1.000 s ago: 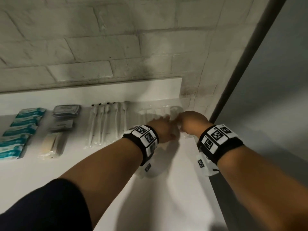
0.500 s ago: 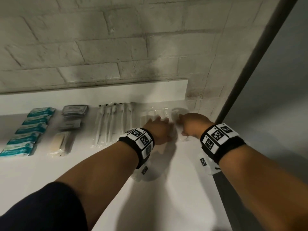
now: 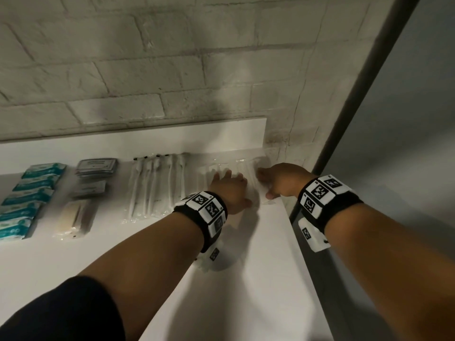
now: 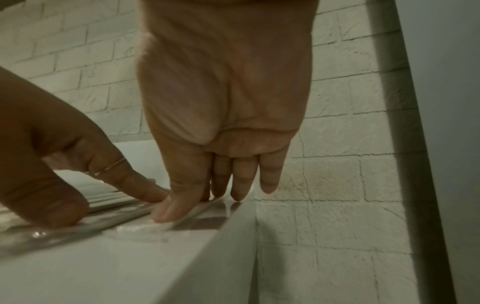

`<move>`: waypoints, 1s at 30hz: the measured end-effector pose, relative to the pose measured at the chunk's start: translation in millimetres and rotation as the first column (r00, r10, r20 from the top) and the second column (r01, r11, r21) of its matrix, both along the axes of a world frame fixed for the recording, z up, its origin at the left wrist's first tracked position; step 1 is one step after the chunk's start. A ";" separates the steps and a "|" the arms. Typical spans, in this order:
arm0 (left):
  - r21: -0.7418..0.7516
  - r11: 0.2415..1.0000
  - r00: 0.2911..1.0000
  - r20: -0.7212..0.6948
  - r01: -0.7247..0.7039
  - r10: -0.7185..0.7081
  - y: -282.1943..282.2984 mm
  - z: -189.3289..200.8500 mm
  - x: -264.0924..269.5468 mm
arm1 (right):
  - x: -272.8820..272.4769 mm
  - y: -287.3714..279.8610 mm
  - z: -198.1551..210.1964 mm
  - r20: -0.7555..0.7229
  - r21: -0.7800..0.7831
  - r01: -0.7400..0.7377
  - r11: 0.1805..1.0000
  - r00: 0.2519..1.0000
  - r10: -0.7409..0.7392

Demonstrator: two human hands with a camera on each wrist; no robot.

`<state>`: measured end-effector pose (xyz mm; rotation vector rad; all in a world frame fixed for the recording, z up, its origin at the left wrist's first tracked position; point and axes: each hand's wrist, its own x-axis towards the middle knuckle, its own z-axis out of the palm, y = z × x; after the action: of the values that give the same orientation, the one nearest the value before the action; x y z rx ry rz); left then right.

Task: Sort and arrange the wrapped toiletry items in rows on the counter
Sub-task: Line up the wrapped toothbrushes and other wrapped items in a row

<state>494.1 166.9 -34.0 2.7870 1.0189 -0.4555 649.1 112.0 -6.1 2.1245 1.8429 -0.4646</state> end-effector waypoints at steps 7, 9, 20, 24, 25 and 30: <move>-0.016 1.000 1.000 -0.002 -0.016 0.016 0.4 1.4 1.6 | 2.3 -1.1 2.4 0.003 -0.015 -0.006 1.000 1.000 0.006; -0.012 0.999 0.999 0.020 -0.030 0.030 -1.2 1.2 -0.2 | 2.6 -2.3 2.8 -0.013 -0.001 0.006 1.000 1.000 -0.006; 0.017 1.000 0.992 -0.120 -0.024 0.026 -3.6 5.4 -29.4 | -26.1 -6.7 -3.7 0.007 0.074 -0.128 0.989 0.992 0.128; -0.003 0.999 0.989 -0.146 -0.038 0.037 -5.8 1.1 -22.1 | -29.4 -8.1 -4.7 0.040 0.053 -0.122 0.991 0.992 0.120; -0.010 0.999 0.988 -0.147 -0.044 0.042 -6.1 0.9 -21.5 | -29.9 -8.3 -4.3 0.042 0.052 -0.123 0.991 0.992 0.121; -0.007 0.999 0.987 -0.157 -0.047 0.045 -6.7 3.4 -19.2 | -33.0 -9.4 -2.8 0.034 0.058 -0.101 0.993 0.994 0.099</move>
<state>474.9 160.2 -30.6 2.7477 1.1063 -0.6808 616.1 102.6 -8.9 2.0524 1.9579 -0.3555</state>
